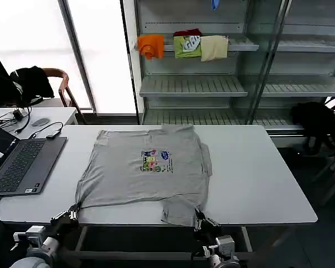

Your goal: Fold and organize the clothes.

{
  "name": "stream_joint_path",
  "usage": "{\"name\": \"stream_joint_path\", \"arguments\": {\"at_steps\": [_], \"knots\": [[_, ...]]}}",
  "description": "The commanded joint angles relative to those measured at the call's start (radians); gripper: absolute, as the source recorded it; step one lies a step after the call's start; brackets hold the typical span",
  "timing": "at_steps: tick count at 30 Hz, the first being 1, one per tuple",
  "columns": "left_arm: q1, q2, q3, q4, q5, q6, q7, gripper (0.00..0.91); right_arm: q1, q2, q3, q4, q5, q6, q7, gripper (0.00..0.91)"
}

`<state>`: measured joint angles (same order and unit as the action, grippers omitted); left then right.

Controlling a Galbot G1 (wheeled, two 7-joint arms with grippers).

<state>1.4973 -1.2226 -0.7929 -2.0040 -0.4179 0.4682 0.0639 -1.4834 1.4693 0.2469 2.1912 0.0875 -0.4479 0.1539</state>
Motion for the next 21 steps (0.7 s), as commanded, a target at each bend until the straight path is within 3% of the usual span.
{"name": "stream_joint_path", "arguments": {"at_steps": [1,8,18,21], "knots": [[-0.007,0.001,-0.003,-0.039,-0.044,-0.01,-0.016,0.0,-0.001,-0.006,-0.008,0.017,0.031,0.072,0.016,0.0],[-0.153,-0.023,0.008,-0.05,-0.116,0.053,-0.032,0.01,0.131,0.072,0.017,-0.032,0.035,0.049,0.024,0.0],[-0.361,-0.044,0.049,0.111,-0.215,-0.004,-0.099,0.01,0.349,0.126,0.052,-0.179,0.072,0.016,0.023,0.0],[-0.424,-0.053,0.07,0.197,-0.216,-0.009,-0.103,0.01,0.452,0.143,0.061,-0.288,0.075,0.003,0.022,0.0]]}}
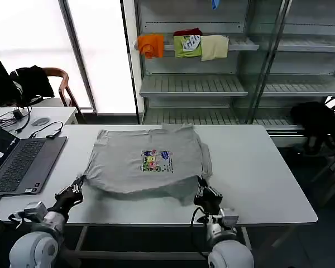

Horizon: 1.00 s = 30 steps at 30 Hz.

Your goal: Fold and organize the clothes.

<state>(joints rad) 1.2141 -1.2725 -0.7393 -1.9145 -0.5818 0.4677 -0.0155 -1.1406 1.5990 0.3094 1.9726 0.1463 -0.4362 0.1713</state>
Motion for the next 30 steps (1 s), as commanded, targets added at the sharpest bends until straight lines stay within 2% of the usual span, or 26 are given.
{"name": "stream_joint_path", "arguments": {"at_steps": [1,5,12,19,20,21,22,30], "knots": [[-0.147,-0.003,0.02,0.126,-0.051,-0.01,-0.024,0.01,0.125,0.017,0.001,-0.094,0.016,-0.009,0.005,0.0],[-0.223,-0.025,0.029,0.227,-0.018,-0.036,-0.046,0.01,0.218,0.045,0.021,-0.209,0.015,-0.004,0.004,0.0],[-0.264,-0.021,0.047,0.329,0.018,-0.047,-0.033,0.02,0.308,0.059,0.032,-0.34,-0.001,0.004,-0.007,0.0],[-0.268,-0.012,0.072,0.391,0.08,-0.056,0.011,0.02,0.353,0.059,0.044,-0.457,-0.077,0.009,-0.036,0.0],[-0.268,-0.011,0.074,0.393,0.086,-0.056,0.013,0.363,0.356,0.059,0.044,-0.468,-0.081,0.011,-0.038,0.907],[-0.27,-0.01,0.075,0.397,0.09,-0.056,0.016,0.846,0.359,0.059,0.044,-0.477,-0.088,0.012,-0.041,0.907],[-0.27,-0.008,0.076,0.399,0.093,-0.056,0.019,0.907,0.361,0.059,0.044,-0.485,-0.098,0.013,-0.047,0.907],[-0.266,0.0,0.083,0.389,0.135,-0.07,0.047,0.907,0.381,0.059,0.041,-0.53,-0.131,0.021,-0.053,0.907]]}}
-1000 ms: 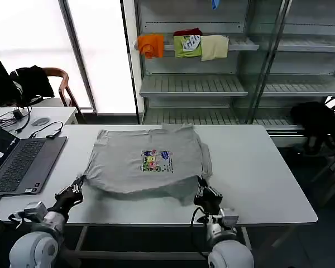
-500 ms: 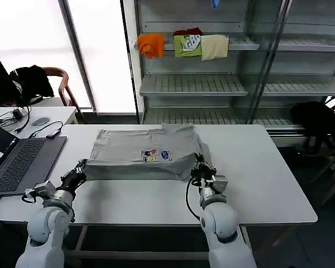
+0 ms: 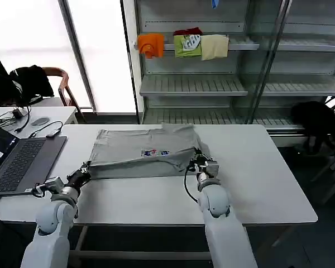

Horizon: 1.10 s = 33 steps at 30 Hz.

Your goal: Fold and organize the clothes.

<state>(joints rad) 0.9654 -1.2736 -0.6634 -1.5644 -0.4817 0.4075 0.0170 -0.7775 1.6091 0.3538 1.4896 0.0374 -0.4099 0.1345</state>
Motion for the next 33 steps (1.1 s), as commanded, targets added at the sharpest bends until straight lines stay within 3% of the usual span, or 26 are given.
{"name": "stream_joint_path", "arguments": {"at_steps": [1,9,16,26,30,33], "knots": [[-0.018,0.001,0.007,0.031,0.034,-0.01,0.015,0.907,0.023,0.049,-0.003,-0.055,-0.027,-0.001,-0.013,0.907],[-0.009,0.003,0.001,-0.045,0.029,-0.002,0.012,0.907,0.098,0.049,0.015,-0.12,-0.023,0.027,0.027,0.907],[0.037,0.004,-0.006,-0.08,0.028,0.0,0.008,0.907,0.09,0.049,0.062,-0.1,-0.023,0.025,0.018,0.907],[0.076,0.011,-0.003,-0.072,0.089,0.119,0.003,0.907,-0.152,0.01,0.055,0.181,0.005,-0.085,-0.061,0.907],[0.068,0.008,-0.001,-0.063,0.102,0.129,-0.002,0.907,-0.197,-0.004,0.061,0.2,0.013,-0.085,-0.057,0.736],[0.062,0.008,-0.003,-0.059,0.103,0.13,-0.004,0.907,-0.213,-0.002,0.069,0.206,0.012,-0.085,-0.055,0.715]]}}
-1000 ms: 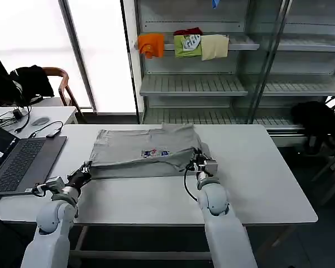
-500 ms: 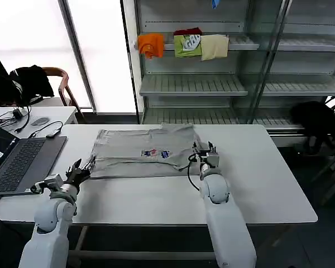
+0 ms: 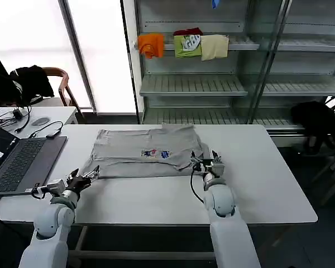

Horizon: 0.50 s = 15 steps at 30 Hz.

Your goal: Fold and organize the clothes.

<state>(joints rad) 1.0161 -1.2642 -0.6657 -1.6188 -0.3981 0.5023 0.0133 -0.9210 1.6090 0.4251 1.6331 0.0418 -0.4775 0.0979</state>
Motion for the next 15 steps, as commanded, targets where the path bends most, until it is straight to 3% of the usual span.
{"name": "stream_joint_path", "arguments": {"at_steps": [1,4,6,7,12,13,15], "knots": [[0.009,-0.001,-0.001,-0.002,0.019,0.035,0.0,0.907,-0.072,-0.002,0.0,0.063,0.007,-0.018,-0.017,0.705],[0.004,0.001,0.001,0.013,0.019,0.035,0.001,0.907,-0.072,-0.003,0.008,0.06,0.006,-0.02,-0.01,0.645],[0.0,0.002,-0.001,0.026,0.019,0.035,0.0,0.907,-0.077,-0.005,0.009,0.067,0.006,-0.026,-0.012,0.484],[-0.002,0.002,-0.002,0.031,0.019,0.034,0.0,0.907,-0.084,-0.007,0.006,0.071,0.006,-0.029,-0.011,0.453],[-0.007,0.007,-0.005,0.047,0.019,0.032,-0.002,0.907,-0.106,-0.011,-0.008,0.076,0.005,-0.029,-0.005,0.413],[-0.009,0.01,-0.007,0.051,0.018,0.032,-0.003,0.907,-0.116,-0.009,-0.01,0.078,0.004,-0.028,-0.005,0.212],[-0.009,0.013,-0.007,0.055,0.017,0.031,-0.002,0.877,-0.123,-0.008,-0.011,0.081,-0.001,-0.028,-0.005,0.02]]}}
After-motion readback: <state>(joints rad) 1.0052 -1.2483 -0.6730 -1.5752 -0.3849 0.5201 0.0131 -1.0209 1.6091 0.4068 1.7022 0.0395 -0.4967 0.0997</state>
